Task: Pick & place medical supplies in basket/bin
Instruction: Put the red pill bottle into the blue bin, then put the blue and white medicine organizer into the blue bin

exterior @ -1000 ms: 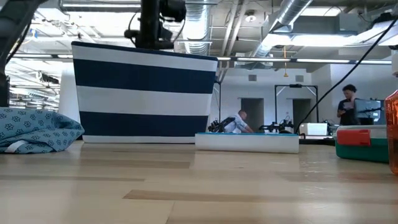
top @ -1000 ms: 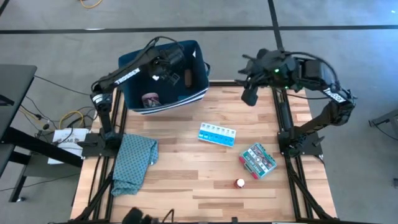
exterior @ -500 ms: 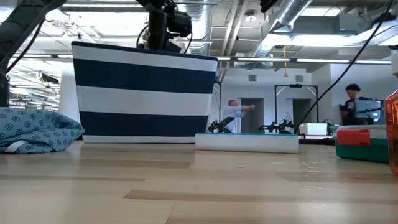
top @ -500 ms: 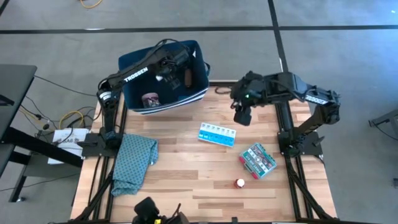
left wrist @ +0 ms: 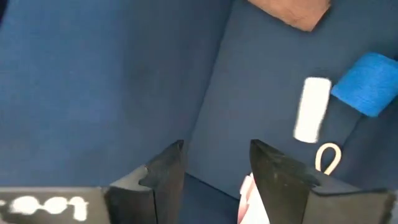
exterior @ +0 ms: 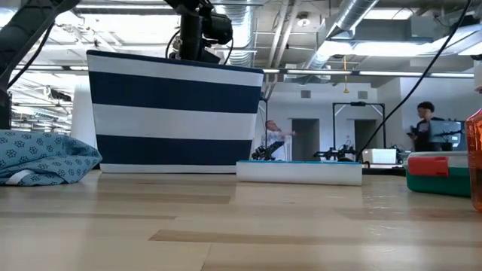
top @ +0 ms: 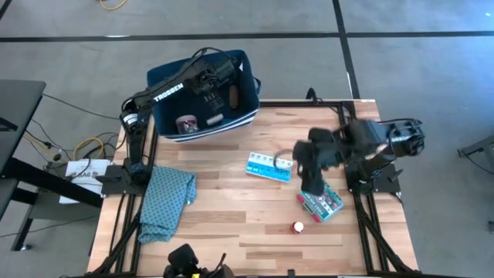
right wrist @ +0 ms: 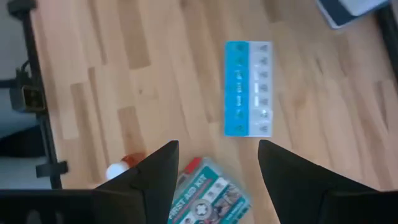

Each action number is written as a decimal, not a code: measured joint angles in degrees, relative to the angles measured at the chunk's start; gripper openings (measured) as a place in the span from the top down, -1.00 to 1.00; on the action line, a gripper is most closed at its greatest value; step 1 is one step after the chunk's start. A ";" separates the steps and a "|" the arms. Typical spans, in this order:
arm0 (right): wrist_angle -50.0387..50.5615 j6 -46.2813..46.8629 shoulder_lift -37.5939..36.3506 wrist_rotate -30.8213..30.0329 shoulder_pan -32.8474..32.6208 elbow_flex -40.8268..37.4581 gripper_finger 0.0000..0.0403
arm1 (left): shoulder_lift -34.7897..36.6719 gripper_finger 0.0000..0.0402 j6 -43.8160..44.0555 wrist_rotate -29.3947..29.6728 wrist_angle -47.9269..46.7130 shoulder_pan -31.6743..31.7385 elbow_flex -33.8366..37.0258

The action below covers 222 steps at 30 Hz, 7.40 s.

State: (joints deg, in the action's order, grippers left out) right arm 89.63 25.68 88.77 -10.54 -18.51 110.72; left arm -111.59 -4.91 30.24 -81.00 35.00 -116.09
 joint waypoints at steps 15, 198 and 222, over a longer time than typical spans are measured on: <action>-9.10 11.82 -0.96 -5.45 -23.72 -20.77 -0.09 | 3.95 0.14 -1.41 -3.06 4.55 -11.45 -16.81; -69.09 -19.47 -1.40 6.35 28.21 -59.26 0.99 | 6.60 0.99 97.28 33.07 20.92 -63.20 51.27; -78.57 -22.49 13.78 13.24 27.28 -57.32 1.00 | 6.62 1.00 91.00 33.48 24.58 -58.46 51.32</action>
State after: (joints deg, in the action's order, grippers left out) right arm 11.06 3.19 102.54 2.70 8.77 53.41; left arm -104.97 86.08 63.72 -56.42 -23.46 -64.77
